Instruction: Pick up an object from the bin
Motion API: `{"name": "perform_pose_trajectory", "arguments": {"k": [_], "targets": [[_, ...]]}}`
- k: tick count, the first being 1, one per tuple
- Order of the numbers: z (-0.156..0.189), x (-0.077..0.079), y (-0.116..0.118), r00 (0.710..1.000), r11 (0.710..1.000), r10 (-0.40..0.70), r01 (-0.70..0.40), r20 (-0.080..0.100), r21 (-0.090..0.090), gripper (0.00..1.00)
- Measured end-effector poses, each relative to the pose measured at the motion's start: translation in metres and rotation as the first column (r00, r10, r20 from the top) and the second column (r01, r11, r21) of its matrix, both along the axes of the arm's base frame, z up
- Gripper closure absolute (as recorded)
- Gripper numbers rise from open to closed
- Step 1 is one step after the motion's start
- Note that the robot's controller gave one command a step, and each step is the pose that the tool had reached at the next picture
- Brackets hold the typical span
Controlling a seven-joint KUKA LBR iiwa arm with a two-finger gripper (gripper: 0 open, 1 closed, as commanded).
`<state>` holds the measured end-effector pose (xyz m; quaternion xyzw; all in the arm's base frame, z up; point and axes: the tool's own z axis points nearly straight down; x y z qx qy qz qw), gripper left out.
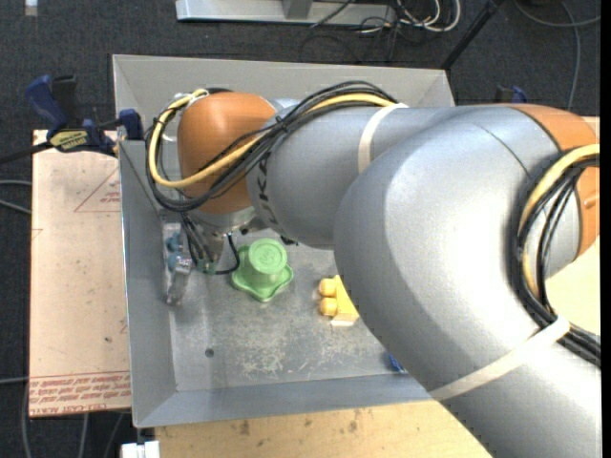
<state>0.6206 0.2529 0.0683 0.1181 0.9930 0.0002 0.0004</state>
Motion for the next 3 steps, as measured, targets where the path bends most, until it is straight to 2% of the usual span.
{"name": "perform_pose_trajectory", "arguments": {"k": [1, 2, 3], "targets": [[0.0008, 0.0008, 0.0006, 1.000, 1.000, -0.001, 0.001, 0.002, 0.002, 0.00], [0.0011, 0.0009, 0.0007, 1.000, 1.000, -0.001, 0.001, 0.003, 0.003, 1.00], [0.0051, 0.0015, 0.0010, 1.000, 1.000, -0.001, 0.001, 0.001, 0.002, 1.00]]}}
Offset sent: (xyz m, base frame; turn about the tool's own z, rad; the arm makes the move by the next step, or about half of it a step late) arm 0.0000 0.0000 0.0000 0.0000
